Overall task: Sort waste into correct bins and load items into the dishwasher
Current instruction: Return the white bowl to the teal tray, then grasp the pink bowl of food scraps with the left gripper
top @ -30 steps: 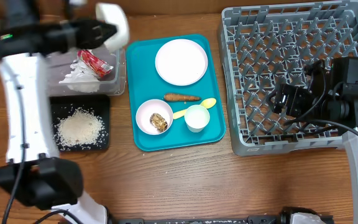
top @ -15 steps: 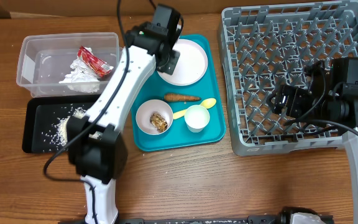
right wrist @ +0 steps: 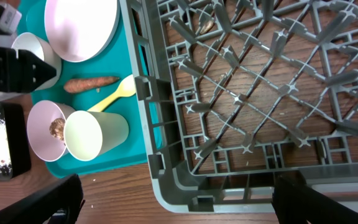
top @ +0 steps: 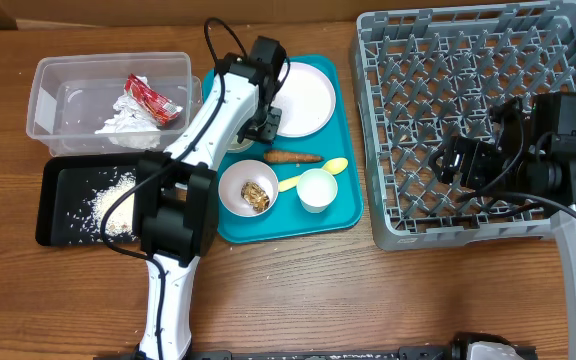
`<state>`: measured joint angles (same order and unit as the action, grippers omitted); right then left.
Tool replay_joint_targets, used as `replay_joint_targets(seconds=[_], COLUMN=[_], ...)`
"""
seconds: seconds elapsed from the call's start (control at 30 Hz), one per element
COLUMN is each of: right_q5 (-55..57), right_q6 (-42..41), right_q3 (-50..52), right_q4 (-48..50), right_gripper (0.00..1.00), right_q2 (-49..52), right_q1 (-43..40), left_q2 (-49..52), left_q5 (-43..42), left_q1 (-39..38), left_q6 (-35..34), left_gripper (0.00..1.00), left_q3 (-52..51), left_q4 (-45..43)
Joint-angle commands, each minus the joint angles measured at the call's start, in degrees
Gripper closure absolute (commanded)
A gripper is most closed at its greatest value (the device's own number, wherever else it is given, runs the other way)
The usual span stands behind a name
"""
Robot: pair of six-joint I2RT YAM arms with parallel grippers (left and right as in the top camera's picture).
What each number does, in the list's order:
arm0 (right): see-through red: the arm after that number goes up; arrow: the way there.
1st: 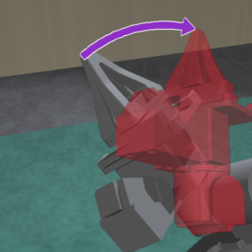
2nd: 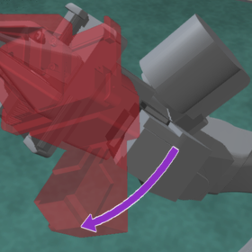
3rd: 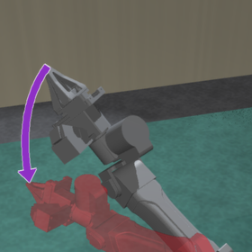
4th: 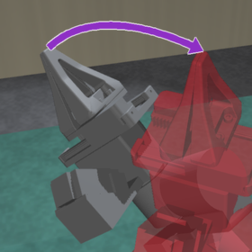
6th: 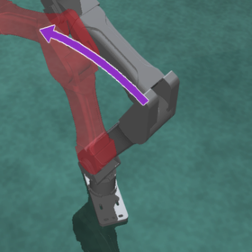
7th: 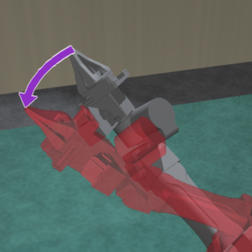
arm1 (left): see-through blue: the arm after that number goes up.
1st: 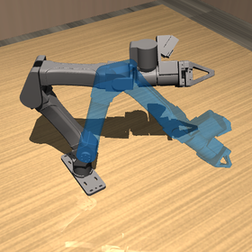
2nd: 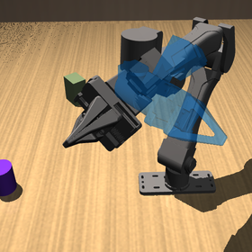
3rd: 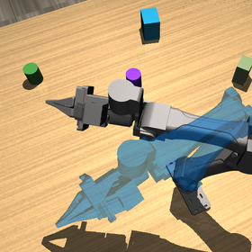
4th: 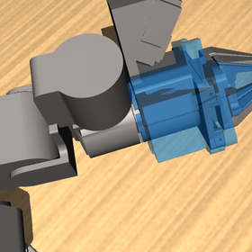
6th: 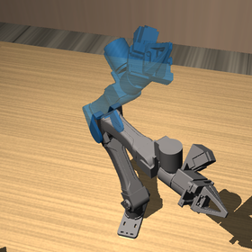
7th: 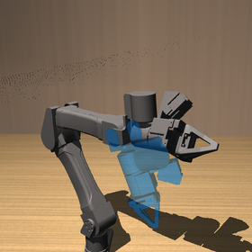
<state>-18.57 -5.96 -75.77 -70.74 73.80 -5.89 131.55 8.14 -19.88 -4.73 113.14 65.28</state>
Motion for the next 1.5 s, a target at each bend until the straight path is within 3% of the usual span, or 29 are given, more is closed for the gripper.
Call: replay_joint_targets(seconds=[0.0, 0.23, 0.27, 0.47, 0.63, 0.87, 1.13, 1.47], right_q5=[0.5, 0.5, 0.5, 0.5, 0.5, 0.5, 0.5, 0.5], right_q6=[0.0, 0.0, 0.0, 0.1, 0.1, 0.1, 0.0, 0.0], right_q3=[-1.4, -1.4, -1.4, -1.4, -1.4, -1.4, -1.5, -1.4], right_q4=[0.1, 0.0, 0.0, -0.6, -0.1, 0.0, 0.4, 0.5], right_gripper=[0.00, 0.00, 0.00, 0.00, 0.00, 0.00, 0.00, 0.00], right_q2=[-0.1, -0.1, -0.1, -0.1, -0.1, -0.1, -0.1, -0.1], right_q1=[0.3, 0.3, 0.3, 0.3, 0.3, 0.3, 0.3, 0.3], left_q2=[-0.3, -3.5, -4.4, -15.2, -17.6, -17.5, -17.5, -17.4], left_q5=[-0.7, -1.7, -2.4, -7.1, -7.3, -11.6, -11.6, -11.4], left_q1=[0.3, 1.3, 1.3, 1.1, 0.3, -1.5, -2.9, -3.4], left_q6=[-0.4, -1.5, -1.5, -7.5, -16.6, -23.2, -25.5, -24.9], left_gripper=[0.32, 0.29, 0.30, 0.30, 0.42, 0.44, 0.45, 0.52], left_q3=[10.3, 47.1, 48.3, 37.3, 17.8, -6.0, -18.6, -27.7], left_q4=[6.1, 31.7, 31.5, 31.5, 29.6, 10.4, -2.2, -10.1])
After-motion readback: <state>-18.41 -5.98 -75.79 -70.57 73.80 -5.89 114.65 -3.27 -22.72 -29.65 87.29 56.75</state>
